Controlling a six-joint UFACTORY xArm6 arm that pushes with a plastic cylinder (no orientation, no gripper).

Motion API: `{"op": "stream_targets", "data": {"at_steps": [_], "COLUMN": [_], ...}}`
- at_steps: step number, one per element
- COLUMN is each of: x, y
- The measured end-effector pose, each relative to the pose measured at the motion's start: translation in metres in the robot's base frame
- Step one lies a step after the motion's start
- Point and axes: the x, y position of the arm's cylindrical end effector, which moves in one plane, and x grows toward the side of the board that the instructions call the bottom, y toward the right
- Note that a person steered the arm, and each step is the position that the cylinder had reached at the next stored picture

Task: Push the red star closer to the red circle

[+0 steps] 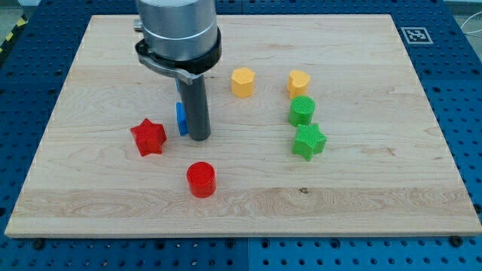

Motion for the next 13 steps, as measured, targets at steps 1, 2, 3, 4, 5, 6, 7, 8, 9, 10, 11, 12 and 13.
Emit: {"op": "stream_targets", "data": {"at_steps": [1,2,3,4,5,6,7,8,9,10,11,12,13], "x": [0.022,0.047,0.075,0.103,0.116,0.117,0.099,0.065,0.023,0.004,0.002,-0.008,-0.017], "y": [0.029,0.049,0.069,0.074,0.044,-0.009,-0.078,-0.141,-0.161,-0.157,-0.142,-0.13,-0.12]}}
